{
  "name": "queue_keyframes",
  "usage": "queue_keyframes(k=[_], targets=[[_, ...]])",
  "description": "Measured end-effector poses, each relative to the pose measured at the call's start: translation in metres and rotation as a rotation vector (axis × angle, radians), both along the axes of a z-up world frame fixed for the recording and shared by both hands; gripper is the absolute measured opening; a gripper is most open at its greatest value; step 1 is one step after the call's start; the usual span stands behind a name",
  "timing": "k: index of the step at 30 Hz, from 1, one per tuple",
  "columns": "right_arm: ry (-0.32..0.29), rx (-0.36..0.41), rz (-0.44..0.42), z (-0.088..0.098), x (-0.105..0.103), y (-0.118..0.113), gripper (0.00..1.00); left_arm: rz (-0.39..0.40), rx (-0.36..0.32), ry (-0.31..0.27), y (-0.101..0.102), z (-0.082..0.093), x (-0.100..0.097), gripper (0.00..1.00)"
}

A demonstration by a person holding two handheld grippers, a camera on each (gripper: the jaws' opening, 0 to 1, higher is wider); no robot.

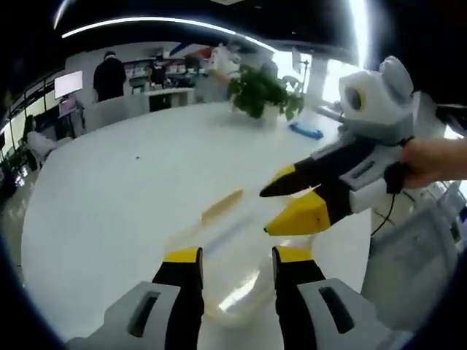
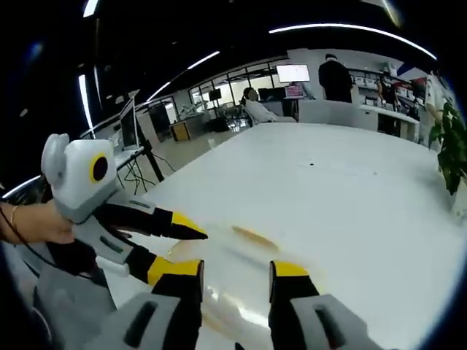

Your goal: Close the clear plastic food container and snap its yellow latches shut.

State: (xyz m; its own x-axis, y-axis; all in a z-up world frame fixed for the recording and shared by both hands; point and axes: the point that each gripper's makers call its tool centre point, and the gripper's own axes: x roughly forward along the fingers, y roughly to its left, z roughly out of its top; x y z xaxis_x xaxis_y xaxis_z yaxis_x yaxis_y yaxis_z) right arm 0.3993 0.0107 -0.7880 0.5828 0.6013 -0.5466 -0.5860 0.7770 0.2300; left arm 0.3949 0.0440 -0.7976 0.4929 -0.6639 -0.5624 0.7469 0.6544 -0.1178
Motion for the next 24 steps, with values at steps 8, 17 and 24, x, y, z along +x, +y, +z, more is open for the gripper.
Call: queue_keyframes(k=[8, 17, 24], targets=[[0.001, -0.015, 0.060, -0.001, 0.009, 0.011, 0.33, -0.029, -0.002, 0.014, 0.002, 0.001, -0.008, 0.39], [0.000, -0.032, 0.080, 0.001, 0.022, 0.012, 0.33, -0.088, 0.024, -0.013, -0.004, 0.002, -0.021, 0.41], [0.016, -0.077, 0.133, -0.007, 0.027, 0.009, 0.35, -0.135, 0.066, -0.033, -0.004, -0.003, -0.030, 0.45]])
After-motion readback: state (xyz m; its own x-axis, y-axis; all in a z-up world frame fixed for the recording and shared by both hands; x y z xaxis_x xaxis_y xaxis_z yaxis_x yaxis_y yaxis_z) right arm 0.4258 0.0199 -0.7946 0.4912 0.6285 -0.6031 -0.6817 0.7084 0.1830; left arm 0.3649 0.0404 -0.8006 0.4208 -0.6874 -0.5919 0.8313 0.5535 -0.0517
